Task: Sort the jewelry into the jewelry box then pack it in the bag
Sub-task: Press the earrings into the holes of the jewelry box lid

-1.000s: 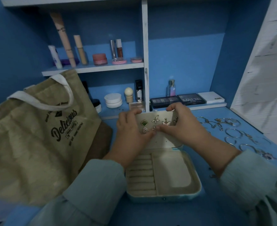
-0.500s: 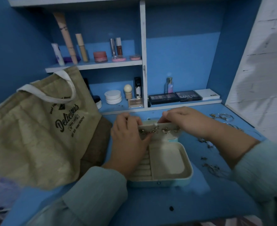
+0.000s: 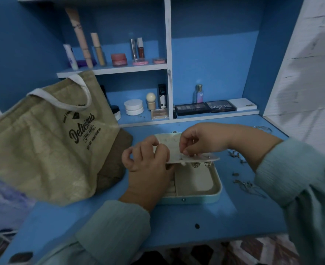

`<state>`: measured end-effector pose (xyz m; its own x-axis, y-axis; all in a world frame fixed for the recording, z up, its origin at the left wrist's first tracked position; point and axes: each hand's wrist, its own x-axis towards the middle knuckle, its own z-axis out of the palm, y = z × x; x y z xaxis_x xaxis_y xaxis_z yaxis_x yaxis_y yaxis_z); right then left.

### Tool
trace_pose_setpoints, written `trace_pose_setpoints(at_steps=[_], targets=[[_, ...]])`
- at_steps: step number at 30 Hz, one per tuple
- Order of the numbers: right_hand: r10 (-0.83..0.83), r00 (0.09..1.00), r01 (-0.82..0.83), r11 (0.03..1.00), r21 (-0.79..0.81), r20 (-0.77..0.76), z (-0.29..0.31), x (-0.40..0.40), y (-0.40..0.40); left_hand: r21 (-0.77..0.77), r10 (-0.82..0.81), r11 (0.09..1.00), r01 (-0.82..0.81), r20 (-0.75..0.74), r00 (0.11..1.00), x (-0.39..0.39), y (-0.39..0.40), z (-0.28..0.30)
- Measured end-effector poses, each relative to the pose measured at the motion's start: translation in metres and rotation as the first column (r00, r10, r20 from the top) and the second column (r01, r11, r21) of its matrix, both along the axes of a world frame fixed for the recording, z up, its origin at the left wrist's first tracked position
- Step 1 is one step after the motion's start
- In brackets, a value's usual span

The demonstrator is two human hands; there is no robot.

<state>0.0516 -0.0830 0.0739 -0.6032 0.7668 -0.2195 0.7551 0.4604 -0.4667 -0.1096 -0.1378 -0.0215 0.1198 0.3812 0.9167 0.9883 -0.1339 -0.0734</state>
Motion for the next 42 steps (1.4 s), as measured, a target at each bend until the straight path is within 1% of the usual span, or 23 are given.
trace_pose_setpoints(at_steps=[12, 14, 18, 24, 29, 32, 35, 37, 38, 40, 42], targets=[[0.131, 0.978, -0.123, 0.991, -0.055, 0.164, 0.007, -0.017, 0.012, -0.001, -0.003, 1.000, 0.003, 0.015, 1.000, -0.001, 0.002, -0.004], [0.140, 0.975, -0.133, 0.990, -0.056, 0.172, 0.007, -0.019, 0.014, -0.010, -0.008, 1.000, 0.009, 0.030, 1.000, -0.001, 0.001, -0.004], [0.138, 0.981, -0.127, 0.988, -0.086, 0.138, 0.007, -0.019, 0.016, -0.015, -0.004, 1.000, 0.005, 0.041, 0.999, 0.000, -0.001, -0.003], [0.124, 0.981, -0.106, 0.987, -0.124, 0.149, 0.010, -0.015, 0.017, -0.042, -0.004, 0.999, 0.006, 0.044, 0.999, -0.001, -0.001, -0.002], [0.140, 0.970, -0.130, 0.990, -0.063, 0.198, 0.008, -0.017, 0.016, -0.051, -0.022, 0.998, 0.025, 0.063, 0.998, 0.000, 0.000, 0.000], [0.085, 0.989, -0.077, 0.995, -0.066, 0.122, 0.010, -0.012, 0.018, -0.064, -0.002, 0.998, 0.007, 0.069, 0.998, 0.000, 0.003, 0.004], [0.032, 0.999, -0.032, 0.997, -0.064, 0.001, 0.012, -0.001, 0.023, -0.126, 0.012, 0.992, 0.001, 0.108, 0.994, -0.001, 0.011, 0.013], [-0.036, 0.997, 0.033, 0.999, -0.036, -0.070, 0.012, 0.006, 0.027, -0.183, 0.005, 0.983, 0.023, 0.153, 0.988, -0.001, 0.020, 0.019], [-0.096, 0.988, 0.092, 0.995, -0.036, -0.117, 0.012, 0.010, 0.028, -0.219, 0.011, 0.975, 0.028, 0.176, 0.984, -0.001, 0.025, 0.022], [-0.266, 0.934, 0.251, 0.964, -0.089, -0.239, 0.010, 0.016, 0.031, -0.301, 0.034, 0.953, 0.028, 0.197, 0.980, 0.001, 0.032, 0.031], [-0.408, 0.835, 0.359, 0.912, -0.197, -0.368, 0.006, 0.020, 0.035, -0.435, 0.048, 0.898, 0.060, 0.234, 0.971, 0.003, 0.037, 0.042]])
